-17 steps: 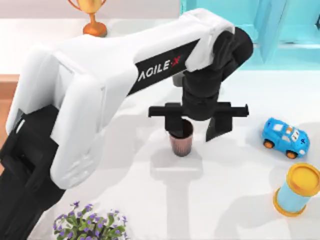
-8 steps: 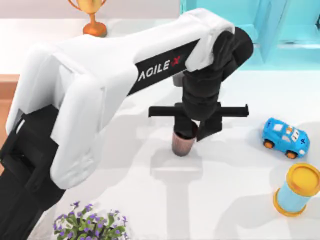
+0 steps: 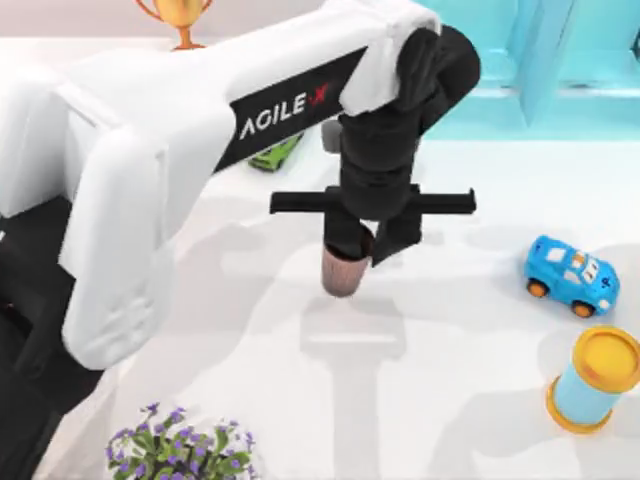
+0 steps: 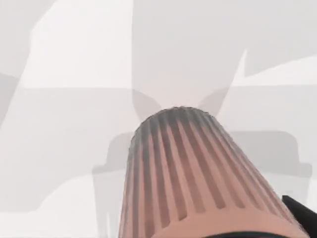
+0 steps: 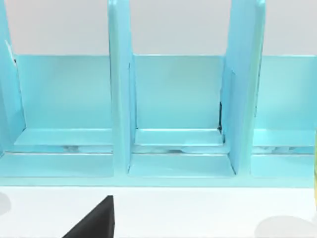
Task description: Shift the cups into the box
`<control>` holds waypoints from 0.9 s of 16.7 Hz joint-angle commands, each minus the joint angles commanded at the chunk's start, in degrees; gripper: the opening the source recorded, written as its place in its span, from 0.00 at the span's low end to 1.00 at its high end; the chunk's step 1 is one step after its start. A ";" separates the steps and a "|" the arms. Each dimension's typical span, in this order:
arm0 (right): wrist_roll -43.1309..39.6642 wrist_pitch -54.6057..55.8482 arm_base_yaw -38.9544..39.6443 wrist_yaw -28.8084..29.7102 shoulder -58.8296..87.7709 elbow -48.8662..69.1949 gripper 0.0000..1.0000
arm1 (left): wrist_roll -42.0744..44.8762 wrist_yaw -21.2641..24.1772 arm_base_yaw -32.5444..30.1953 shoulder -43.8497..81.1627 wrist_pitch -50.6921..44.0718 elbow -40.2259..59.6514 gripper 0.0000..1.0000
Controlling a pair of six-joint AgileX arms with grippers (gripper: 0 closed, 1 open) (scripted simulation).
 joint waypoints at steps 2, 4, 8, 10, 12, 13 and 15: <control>0.00 0.00 0.00 0.00 0.00 0.00 1.00 | 2.43 -0.05 2.52 -5.16 -2.50 -2.16 0.00; 0.00 0.00 0.00 0.00 0.00 0.00 1.00 | 4.94 -0.11 5.04 -10.27 -5.13 -4.33 0.00; 0.00 0.00 0.00 0.00 0.00 0.00 1.00 | 7.24 -0.14 7.34 -13.81 -7.54 -6.24 0.00; 0.00 0.00 0.00 0.00 0.00 0.00 1.00 | 7.26 -0.23 7.07 -13.65 -7.46 -6.01 0.00; 0.00 0.00 0.00 0.00 0.00 0.00 1.00 | 8.02 -0.07 7.85 -13.87 -7.64 -6.27 0.00; 0.00 0.00 0.00 0.00 0.00 0.00 1.00 | 9.27 0.17 9.15 -14.20 -7.87 -6.58 0.00; 0.00 0.00 0.00 0.00 0.00 0.00 1.00 | 13.41 0.83 13.53 -15.56 -8.56 -7.63 0.00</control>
